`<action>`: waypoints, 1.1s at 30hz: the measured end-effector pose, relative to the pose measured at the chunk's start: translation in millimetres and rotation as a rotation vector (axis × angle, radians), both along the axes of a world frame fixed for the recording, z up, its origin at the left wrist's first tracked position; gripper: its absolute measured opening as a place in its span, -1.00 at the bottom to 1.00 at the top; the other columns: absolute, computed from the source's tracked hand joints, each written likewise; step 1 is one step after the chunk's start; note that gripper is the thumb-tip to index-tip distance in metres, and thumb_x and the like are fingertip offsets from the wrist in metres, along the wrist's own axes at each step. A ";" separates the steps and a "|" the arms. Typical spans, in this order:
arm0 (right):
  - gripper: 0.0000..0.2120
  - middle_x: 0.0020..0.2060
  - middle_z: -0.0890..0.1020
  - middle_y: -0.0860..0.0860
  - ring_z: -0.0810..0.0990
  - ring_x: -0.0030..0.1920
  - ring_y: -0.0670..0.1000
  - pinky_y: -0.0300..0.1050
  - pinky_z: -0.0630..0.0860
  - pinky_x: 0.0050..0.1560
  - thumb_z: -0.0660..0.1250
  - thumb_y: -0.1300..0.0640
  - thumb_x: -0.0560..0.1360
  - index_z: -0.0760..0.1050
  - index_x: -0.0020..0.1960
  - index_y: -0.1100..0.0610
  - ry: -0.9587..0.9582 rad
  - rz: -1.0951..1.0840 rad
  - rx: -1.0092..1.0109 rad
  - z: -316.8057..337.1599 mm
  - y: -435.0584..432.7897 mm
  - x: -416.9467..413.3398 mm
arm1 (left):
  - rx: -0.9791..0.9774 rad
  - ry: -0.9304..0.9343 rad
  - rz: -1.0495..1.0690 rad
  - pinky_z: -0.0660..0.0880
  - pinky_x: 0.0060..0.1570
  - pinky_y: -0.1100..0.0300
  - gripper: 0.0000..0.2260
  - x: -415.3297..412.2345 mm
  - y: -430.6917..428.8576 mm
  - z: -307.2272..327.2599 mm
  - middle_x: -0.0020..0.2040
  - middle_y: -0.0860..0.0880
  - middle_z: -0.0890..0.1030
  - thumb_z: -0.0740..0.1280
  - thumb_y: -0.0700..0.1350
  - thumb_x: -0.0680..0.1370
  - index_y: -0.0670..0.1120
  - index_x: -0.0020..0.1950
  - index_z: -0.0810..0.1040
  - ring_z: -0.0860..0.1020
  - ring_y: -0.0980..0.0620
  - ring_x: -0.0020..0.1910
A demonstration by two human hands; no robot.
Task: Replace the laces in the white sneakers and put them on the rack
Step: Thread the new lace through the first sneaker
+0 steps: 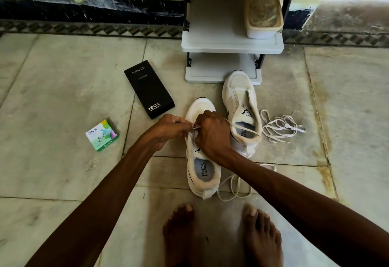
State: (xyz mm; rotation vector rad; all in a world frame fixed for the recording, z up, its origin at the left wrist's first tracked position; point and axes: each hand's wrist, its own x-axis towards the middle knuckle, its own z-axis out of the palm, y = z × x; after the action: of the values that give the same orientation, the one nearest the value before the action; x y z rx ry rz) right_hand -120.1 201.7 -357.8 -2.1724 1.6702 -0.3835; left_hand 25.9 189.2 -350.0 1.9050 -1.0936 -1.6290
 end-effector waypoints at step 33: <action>-0.79 -0.22 0.61 0.13 0.57 -0.14 0.20 0.04 0.50 -0.13 0.20 0.23 0.40 0.62 -0.18 0.20 0.167 0.069 -0.172 -6.6 1.7 6.5 | 0.150 0.292 0.014 0.55 -0.23 0.34 -0.83 17.1 -3.0 -10.4 -0.05 -0.06 0.68 0.33 -0.25 0.56 -0.22 0.12 0.61 0.66 0.13 -0.15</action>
State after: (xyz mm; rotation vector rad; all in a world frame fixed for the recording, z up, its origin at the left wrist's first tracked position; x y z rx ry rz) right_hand -113.6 203.5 -364.4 -2.4409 1.6979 -0.3463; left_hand 43.0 186.2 -360.4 1.6859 -0.8584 -1.9544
